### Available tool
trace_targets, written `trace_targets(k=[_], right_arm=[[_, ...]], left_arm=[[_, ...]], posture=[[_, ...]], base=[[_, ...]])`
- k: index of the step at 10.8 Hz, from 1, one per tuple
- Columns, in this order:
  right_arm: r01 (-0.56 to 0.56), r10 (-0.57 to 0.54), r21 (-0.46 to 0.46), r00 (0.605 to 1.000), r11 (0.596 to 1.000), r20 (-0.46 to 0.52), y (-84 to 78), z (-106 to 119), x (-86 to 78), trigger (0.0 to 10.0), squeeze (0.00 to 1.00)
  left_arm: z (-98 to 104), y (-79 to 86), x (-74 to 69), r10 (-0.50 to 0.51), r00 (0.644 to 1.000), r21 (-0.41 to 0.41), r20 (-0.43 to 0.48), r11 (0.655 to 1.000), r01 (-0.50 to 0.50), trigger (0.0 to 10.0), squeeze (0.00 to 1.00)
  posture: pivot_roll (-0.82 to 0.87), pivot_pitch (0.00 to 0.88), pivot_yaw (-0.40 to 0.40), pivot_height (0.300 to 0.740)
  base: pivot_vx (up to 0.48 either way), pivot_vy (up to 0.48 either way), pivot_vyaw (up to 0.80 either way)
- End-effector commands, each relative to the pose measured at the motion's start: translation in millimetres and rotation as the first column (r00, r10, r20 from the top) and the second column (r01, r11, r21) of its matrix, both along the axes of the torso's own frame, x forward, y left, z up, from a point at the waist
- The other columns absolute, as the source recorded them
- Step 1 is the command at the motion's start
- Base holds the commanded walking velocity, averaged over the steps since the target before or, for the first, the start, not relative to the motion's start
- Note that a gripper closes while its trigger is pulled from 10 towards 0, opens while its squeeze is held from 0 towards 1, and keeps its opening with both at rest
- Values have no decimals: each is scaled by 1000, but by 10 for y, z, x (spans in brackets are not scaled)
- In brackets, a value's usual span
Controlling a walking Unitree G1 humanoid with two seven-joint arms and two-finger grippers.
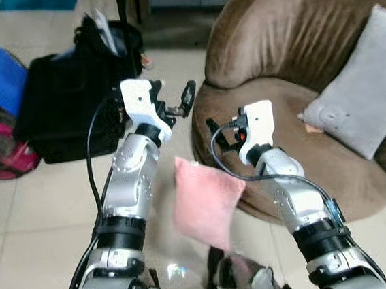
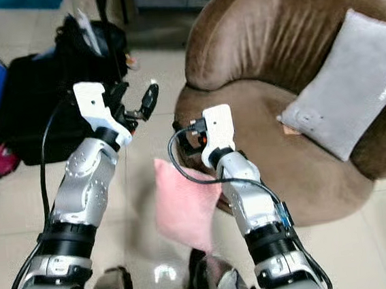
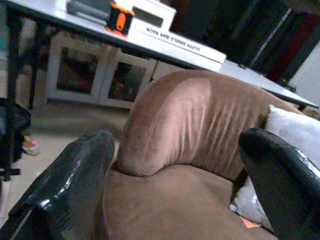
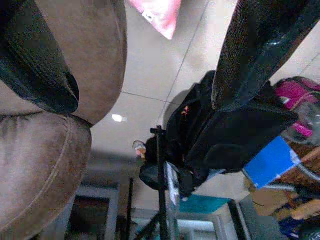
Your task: Move the pillow to the sofa from floor
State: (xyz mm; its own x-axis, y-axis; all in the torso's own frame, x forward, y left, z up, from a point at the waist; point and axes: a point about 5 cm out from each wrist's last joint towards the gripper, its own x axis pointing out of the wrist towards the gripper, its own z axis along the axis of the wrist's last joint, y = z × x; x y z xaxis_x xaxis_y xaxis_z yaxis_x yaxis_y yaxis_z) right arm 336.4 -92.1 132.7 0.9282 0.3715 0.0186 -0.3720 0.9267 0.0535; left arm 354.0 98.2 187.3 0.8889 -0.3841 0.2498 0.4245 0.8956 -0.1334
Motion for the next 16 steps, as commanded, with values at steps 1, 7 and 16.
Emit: trace_targets(k=[1, 7, 16], right_arm=[[20, -20, -9, 1000, 1000, -15, -51, -60, -26, 10000, 0], [21, -21, -22, 1000, 1000, -14, -67, -68, -38, 10000, 0], [40, -40, -38, 999, 998, 10, -77, -55, -39, 10000, 0]], left_arm=[[-29, -58, -14, -17, 1000, 6, -5, 1000, 17, 10000, 0], [-55, -59, -16, -7, 1000, 1, -13, 1000, 7, 10000, 0], [-69, -67, -16, -15, 1000, 14, -18, 1000, 15, 10000, 0]], posture=[[134, 223, -99, 740], [128, 236, -100, 740], [129, 237, -99, 740]], base=[[0, 0, 0], [0, 0, 0], [0, 0, 428]])
